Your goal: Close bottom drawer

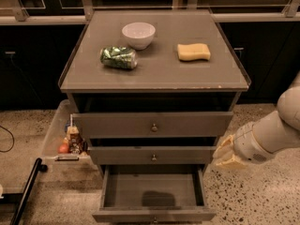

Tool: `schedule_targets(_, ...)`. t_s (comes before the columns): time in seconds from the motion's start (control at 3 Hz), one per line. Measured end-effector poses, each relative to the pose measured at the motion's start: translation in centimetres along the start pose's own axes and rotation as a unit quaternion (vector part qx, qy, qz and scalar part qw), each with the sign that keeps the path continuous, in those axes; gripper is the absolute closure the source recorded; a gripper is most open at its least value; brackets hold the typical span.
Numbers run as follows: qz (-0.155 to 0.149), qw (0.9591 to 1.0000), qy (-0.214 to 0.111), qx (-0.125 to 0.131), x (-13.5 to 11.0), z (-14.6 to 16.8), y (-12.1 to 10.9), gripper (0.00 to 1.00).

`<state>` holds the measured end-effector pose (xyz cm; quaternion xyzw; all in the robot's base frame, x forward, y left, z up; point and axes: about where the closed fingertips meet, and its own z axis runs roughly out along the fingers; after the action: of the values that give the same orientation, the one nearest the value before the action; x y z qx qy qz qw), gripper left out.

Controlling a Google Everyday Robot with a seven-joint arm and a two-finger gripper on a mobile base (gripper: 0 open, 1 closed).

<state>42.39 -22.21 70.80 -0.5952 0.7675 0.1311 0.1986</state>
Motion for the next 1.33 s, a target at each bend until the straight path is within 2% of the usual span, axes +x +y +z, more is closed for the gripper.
schedule_targets(0.33, 0.0, 1.0, 0.0, 0.0, 0.0, 0.0, 0.0, 0.9)
schedule_targets(0.67, 0.0, 0.9997, -0.024, -0.007, 0.1, 2.0, 1.8, 1.0)
schedule_targets(1.0, 0.014, 0.9993, -0.021, -0.027, 2.5, 8.2, 3.7, 1.0)
schedule_targets(1.33, 0.001, 0.9992, -0.021, -0.033, 4.8, 14.0, 4.9, 1.0)
